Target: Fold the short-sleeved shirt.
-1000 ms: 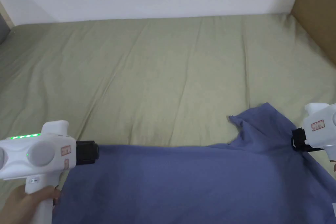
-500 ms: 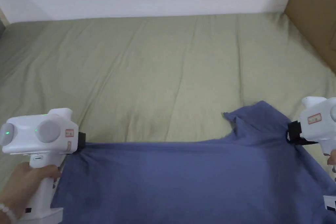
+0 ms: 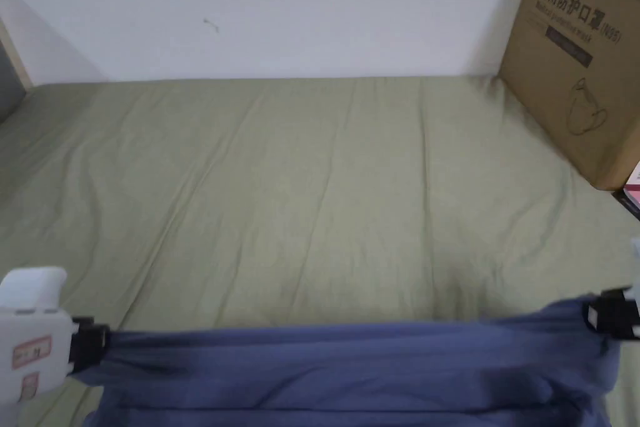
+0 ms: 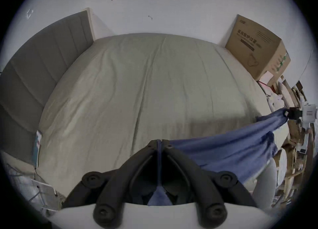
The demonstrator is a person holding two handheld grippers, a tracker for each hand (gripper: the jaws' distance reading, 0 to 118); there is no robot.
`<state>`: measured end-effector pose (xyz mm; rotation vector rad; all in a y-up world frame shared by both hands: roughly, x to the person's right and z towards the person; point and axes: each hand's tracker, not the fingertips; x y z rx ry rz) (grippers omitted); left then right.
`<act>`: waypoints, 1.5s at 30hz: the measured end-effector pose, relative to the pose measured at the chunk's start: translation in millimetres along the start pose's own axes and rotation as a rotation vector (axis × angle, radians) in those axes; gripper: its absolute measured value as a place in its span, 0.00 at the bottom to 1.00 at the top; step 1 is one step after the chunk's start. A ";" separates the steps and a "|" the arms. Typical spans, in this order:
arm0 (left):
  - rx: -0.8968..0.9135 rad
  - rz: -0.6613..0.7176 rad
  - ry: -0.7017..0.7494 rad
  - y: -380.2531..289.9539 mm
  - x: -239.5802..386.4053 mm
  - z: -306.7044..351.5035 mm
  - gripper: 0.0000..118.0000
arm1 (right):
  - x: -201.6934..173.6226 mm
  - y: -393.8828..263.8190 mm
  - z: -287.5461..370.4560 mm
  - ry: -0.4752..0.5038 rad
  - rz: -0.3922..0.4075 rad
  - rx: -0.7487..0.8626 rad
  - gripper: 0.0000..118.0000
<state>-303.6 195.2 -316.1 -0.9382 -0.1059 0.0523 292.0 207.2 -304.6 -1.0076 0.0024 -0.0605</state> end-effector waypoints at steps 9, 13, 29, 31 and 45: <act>-0.217 0.068 -0.007 -116.2 -14.8 -31.1 0.03 | 17.7 -139.3 -49.1 -0.016 -0.060 -0.249 0.00; -0.189 0.098 0.078 -115.1 -11.4 -33.3 0.49 | 4.2 -139.8 -49.9 -0.124 -0.003 -0.226 0.32; -0.020 0.276 -0.030 -91.4 -28.2 -3.7 0.01 | -129.8 -74.2 -14.4 0.020 -0.045 0.136 0.01; -0.030 0.342 -0.049 -97.3 -42.4 -8.5 0.03 | -152.5 -74.7 -24.4 0.077 -0.057 0.116 0.01; -0.144 0.804 -0.558 -149.5 -106.8 -72.2 0.77 | -221.8 -82.5 -49.2 0.152 0.138 0.019 0.01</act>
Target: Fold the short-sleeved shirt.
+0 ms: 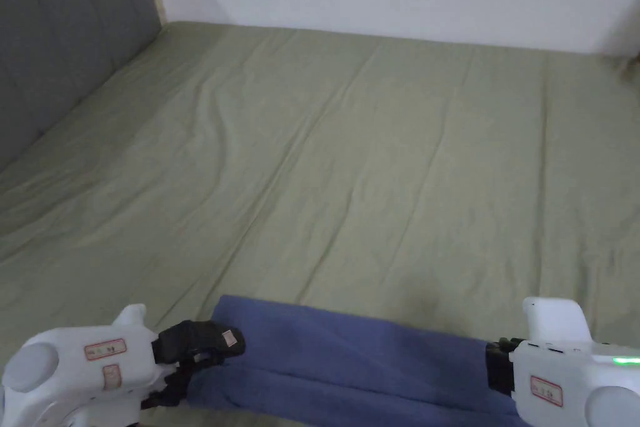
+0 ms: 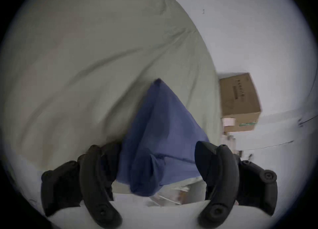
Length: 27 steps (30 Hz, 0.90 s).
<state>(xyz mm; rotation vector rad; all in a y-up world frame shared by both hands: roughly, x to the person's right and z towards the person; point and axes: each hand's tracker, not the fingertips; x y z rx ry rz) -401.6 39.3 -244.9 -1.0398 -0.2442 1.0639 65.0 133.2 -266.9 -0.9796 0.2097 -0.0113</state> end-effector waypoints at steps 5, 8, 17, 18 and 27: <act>0.016 -0.006 0.097 5.5 -7.6 -6.9 0.06 | -5.8 0.4 5.2 0.019 -0.021 -0.012 0.01; -0.020 0.046 0.057 2.7 -7.8 -11.5 0.07 | -10.3 1.6 11.3 0.030 -0.004 -0.005 0.01; 0.038 -0.412 0.115 -30.0 142.2 5.8 0.07 | 21.6 0.7 21.0 0.002 -0.073 0.040 0.01; 0.030 -0.474 0.101 -31.4 159.5 4.3 0.07 | 28.0 -0.7 22.5 0.000 -0.094 0.049 0.01; -0.241 -0.858 0.010 -122.1 272.1 -111.8 0.07 | 99.2 -27.5 43.6 -0.050 -0.282 0.097 0.01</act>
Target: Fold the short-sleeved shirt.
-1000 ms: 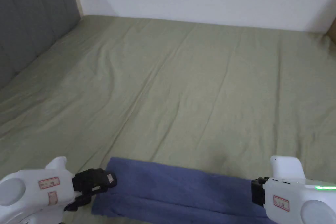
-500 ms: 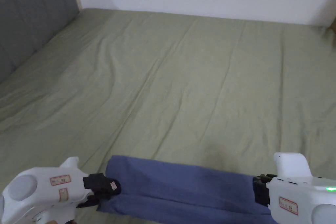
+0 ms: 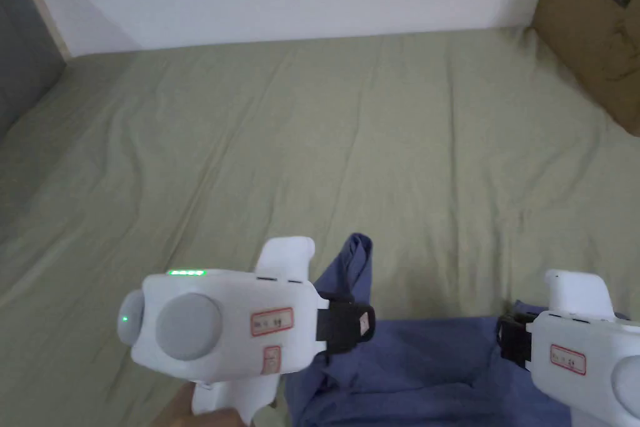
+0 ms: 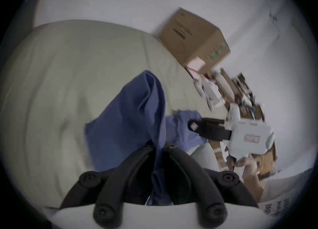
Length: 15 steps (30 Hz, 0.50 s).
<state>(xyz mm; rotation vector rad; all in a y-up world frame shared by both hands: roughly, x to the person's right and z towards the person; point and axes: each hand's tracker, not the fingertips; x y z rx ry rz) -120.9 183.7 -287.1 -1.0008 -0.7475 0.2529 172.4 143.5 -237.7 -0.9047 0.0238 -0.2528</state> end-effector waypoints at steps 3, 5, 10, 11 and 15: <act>-0.070 0.002 -0.038 -10.1 19.1 -58.4 0.29 | 26.7 -5.9 7.2 -0.033 -0.043 0.003 0.01; -0.109 0.058 -0.051 -15.6 18.6 -97.5 0.84 | 43.9 -9.2 10.0 -0.063 -0.078 0.001 0.01; -0.088 0.184 -0.084 -21.6 0.1 -98.3 0.78 | 71.9 -18.6 25.9 -0.093 -0.143 0.010 0.01; -0.066 0.197 -0.100 -23.5 -0.6 -86.6 0.64 | 76.0 -20.3 28.6 -0.107 -0.149 0.016 0.01; 0.002 0.234 0.063 -28.0 -20.3 -60.5 0.04 | 75.8 -25.2 29.3 -0.137 -0.166 0.040 0.01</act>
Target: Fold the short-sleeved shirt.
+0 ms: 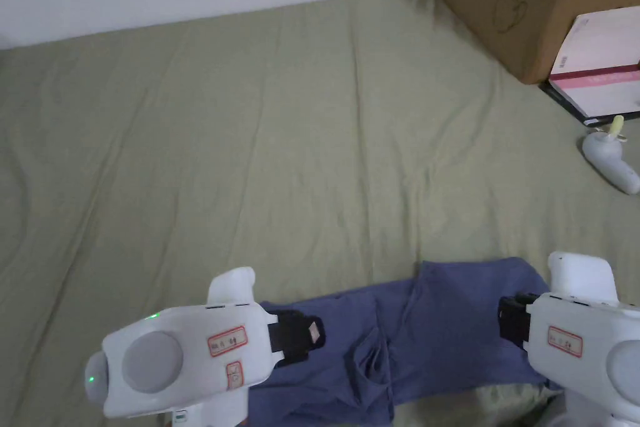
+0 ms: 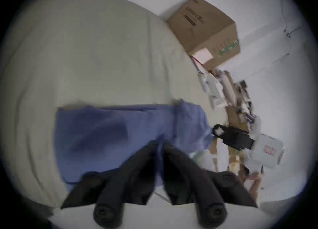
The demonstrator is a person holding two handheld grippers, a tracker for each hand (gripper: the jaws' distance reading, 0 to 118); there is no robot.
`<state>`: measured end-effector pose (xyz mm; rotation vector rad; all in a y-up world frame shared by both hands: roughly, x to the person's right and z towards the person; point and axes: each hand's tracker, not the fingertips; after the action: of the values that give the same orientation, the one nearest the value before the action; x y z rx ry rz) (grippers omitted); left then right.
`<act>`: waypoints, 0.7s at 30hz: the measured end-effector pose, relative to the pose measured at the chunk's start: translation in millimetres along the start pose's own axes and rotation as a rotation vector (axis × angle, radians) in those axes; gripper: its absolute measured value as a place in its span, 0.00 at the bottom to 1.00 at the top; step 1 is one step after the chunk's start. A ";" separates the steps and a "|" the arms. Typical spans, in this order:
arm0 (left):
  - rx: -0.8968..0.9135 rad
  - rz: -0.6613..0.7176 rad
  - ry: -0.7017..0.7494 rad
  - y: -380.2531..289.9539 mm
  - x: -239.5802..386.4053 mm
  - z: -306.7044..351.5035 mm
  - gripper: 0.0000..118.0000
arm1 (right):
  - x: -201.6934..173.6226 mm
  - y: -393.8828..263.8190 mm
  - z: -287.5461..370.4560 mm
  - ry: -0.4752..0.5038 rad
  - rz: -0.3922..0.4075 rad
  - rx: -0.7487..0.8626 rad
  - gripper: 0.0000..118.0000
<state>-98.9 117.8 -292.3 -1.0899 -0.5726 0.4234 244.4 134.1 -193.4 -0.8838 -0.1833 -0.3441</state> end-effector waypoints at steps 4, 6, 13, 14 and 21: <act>-0.091 0.035 0.017 -6.8 -15.6 -11.3 0.04 | -7.1 -3.7 -6.7 0.015 0.015 -0.005 0.01; -0.115 0.011 -0.008 -14.3 -8.3 -20.1 0.04 | -10.7 -5.0 -10.7 0.034 0.015 -0.019 0.01; -0.258 -0.012 -0.079 -33.3 26.5 -77.2 0.04 | -13.7 -13.3 -11.8 0.054 0.015 -0.038 0.01; -0.276 -0.007 -0.092 -35.6 31.2 -87.0 0.04 | -13.0 -14.7 -11.6 0.053 0.013 -0.039 0.01; -0.304 -0.074 -0.163 -39.1 47.9 -93.0 0.04 | -7.6 -19.1 -3.4 0.031 0.003 -0.047 0.01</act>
<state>-1.8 64.5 -277.8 -1.3274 -0.8382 0.3700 230.4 121.9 -183.9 -0.9242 -0.1459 -0.3600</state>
